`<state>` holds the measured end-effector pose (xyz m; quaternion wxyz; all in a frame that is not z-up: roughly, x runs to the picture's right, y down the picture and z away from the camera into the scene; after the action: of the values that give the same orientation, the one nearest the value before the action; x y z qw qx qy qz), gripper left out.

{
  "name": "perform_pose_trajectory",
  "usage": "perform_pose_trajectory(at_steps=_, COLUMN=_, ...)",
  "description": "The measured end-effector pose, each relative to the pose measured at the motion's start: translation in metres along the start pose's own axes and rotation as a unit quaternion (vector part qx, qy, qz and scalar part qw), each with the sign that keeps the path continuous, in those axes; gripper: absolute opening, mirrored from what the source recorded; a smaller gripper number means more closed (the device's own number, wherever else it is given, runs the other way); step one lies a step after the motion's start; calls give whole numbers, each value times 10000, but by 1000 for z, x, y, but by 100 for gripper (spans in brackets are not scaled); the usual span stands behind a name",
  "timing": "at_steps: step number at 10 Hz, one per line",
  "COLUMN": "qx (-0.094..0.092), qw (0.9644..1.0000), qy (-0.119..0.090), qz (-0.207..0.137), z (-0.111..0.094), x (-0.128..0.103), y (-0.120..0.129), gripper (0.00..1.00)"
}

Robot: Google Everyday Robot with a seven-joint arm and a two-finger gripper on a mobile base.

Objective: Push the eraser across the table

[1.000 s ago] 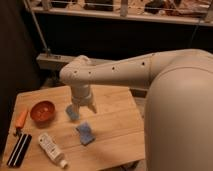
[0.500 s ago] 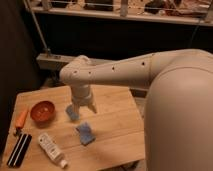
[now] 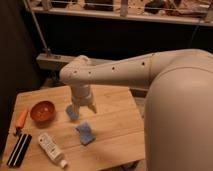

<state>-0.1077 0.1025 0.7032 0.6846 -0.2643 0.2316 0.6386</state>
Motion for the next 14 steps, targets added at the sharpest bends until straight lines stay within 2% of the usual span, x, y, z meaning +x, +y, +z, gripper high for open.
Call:
perform_pose_trajectory(at_steps=2, qx=-77, qw=9995, qy=-51, qz=-315, z=0, x=-4, y=22, gripper=65)
perform_pose_trajectory(at_steps=3, qx=-165, qw=9977, qy=-112, qz=-647, z=0, x=-8, y=49, gripper=65)
perform_pose_trajectory(at_steps=5, qx=-251, qw=9935, qy=-179, qz=-1096, z=-1, x=-11, y=86, gripper=65)
perform_pose_trajectory(at_steps=7, qx=-298, qw=9836, qy=-285, qz=-1753, z=1, x=-11, y=138, gripper=61)
perform_pose_trajectory(at_steps=9, qx=-278, qw=9723, qy=-327, qz=-2297, z=12, x=-7, y=178, gripper=43)
perform_pose_trajectory(at_steps=11, qx=-170, qw=9599, qy=-277, qz=-2783, z=40, x=0, y=212, gripper=22)
perform_pose_trajectory(at_steps=12, qx=-132, qw=9556, qy=-259, qz=-2934, z=50, x=2, y=221, gripper=13)
perform_pose_trajectory(at_steps=13, qx=-83, qw=9473, qy=-210, qz=-3195, z=65, x=9, y=237, gripper=2)
perform_pose_trajectory(at_steps=14, qx=-49, qw=9430, qy=-139, qz=-3325, z=73, x=16, y=242, gripper=0)
